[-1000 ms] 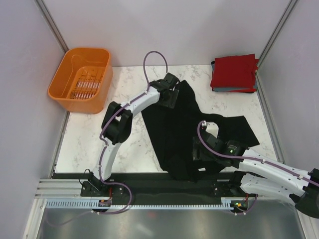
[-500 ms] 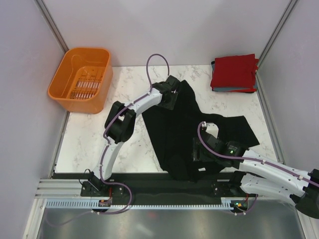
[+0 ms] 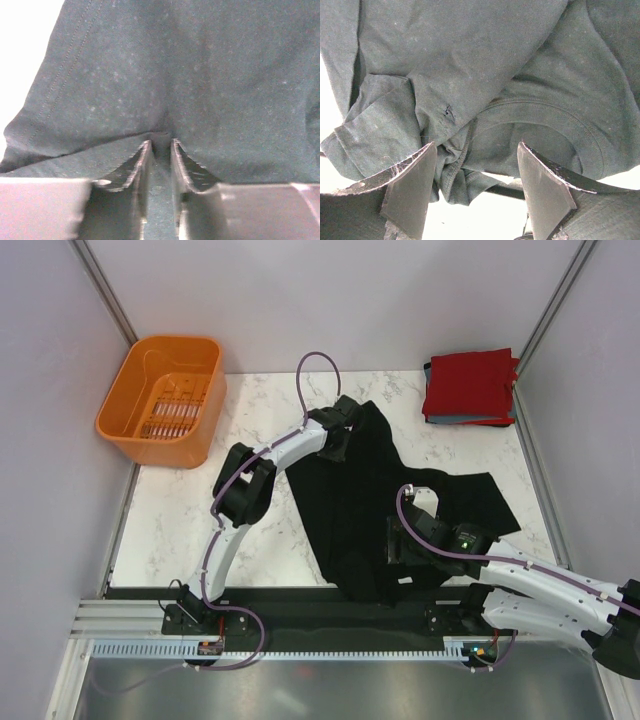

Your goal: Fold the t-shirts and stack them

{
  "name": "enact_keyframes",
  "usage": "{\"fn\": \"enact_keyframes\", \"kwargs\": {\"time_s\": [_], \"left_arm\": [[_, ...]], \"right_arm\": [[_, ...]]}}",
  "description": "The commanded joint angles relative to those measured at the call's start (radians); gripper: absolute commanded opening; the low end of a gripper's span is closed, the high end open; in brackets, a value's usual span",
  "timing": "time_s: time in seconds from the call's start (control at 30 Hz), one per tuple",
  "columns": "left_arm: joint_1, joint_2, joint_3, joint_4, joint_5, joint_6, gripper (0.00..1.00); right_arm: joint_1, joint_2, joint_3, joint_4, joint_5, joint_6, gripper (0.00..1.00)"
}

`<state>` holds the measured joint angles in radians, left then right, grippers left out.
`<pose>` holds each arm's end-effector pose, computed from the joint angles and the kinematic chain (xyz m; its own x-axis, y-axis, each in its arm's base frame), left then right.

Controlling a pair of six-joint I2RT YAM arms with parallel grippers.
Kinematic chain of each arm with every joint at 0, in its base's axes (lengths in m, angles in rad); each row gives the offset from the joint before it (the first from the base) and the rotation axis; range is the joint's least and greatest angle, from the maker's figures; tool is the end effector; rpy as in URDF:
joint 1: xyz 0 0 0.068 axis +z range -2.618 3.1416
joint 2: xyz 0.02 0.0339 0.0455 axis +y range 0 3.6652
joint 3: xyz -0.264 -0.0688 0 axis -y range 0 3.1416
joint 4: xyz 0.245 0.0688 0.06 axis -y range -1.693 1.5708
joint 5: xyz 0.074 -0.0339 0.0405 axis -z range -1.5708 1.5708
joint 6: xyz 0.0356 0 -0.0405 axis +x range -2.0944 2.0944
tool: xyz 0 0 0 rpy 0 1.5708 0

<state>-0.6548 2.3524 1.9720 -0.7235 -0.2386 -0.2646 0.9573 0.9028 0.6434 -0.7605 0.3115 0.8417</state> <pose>0.4054 -0.3006 0.1687 -0.8163 0.3064 -0.4896 0.3045 0.9486 0.0860 0.1040 0.1287 0.2240 -0.8384 0.0424 -0.5435 -0.0911 0.9720 0.2164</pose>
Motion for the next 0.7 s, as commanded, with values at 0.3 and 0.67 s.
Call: {"fn": "enact_keyframes", "kwargs": {"time_s": [0.3, 0.67], "left_arm": [[-0.002, -0.091, -0.028, 0.015, -0.079, -0.005, 0.13], [0.006, -0.16, -0.099, 0.015, -0.087, -0.024, 0.15]], "right_arm": [[-0.003, -0.004, 0.002, 0.01, -0.003, 0.014, 0.73], [-0.003, 0.004, -0.008, 0.021, -0.012, 0.017, 0.73]]}}
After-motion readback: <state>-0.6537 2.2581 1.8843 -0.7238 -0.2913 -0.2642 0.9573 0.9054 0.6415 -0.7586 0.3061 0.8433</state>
